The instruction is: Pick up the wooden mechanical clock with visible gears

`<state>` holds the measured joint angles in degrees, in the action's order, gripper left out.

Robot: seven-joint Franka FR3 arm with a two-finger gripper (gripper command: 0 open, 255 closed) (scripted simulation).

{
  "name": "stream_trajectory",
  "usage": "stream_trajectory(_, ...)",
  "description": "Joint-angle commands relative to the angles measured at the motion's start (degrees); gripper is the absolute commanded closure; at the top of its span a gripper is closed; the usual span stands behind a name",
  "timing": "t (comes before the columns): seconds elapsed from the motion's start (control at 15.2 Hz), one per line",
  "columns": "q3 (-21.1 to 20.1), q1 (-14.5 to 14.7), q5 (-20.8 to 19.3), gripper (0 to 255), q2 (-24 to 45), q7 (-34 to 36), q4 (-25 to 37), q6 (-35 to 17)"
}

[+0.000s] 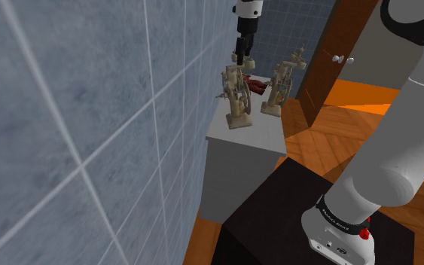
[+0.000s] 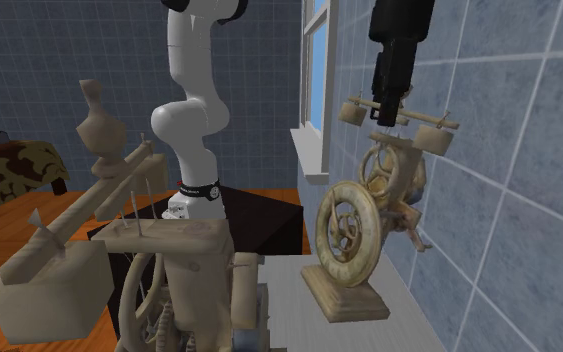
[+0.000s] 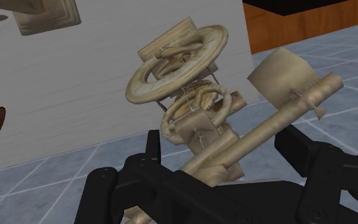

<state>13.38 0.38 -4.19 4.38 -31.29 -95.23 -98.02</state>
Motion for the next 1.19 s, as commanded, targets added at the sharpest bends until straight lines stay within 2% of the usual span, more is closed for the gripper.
stream_trajectory(0.0,-0.2,0.2,-0.1,255,4.7,0.5,-1.8,-0.1)
stream_trajectory(0.07,0.3,-0.3,-0.1,255,4.8,-0.5,-2.6,-1.0)
stream_trajectory(0.13,0.8,-1.0,0.7,255,7.8,-1.9,2.8,1.4)
stream_trajectory(0.53,0.7,-0.7,-0.2,255,4.6,-1.7,1.7,3.3)
stream_trajectory(0.59,0.3,-0.3,0.1,255,5.2,-0.4,-0.4,0.8)
stream_trajectory(1.12,0.4,-0.2,0.1,255,5.3,-1.0,5.8,6.9)
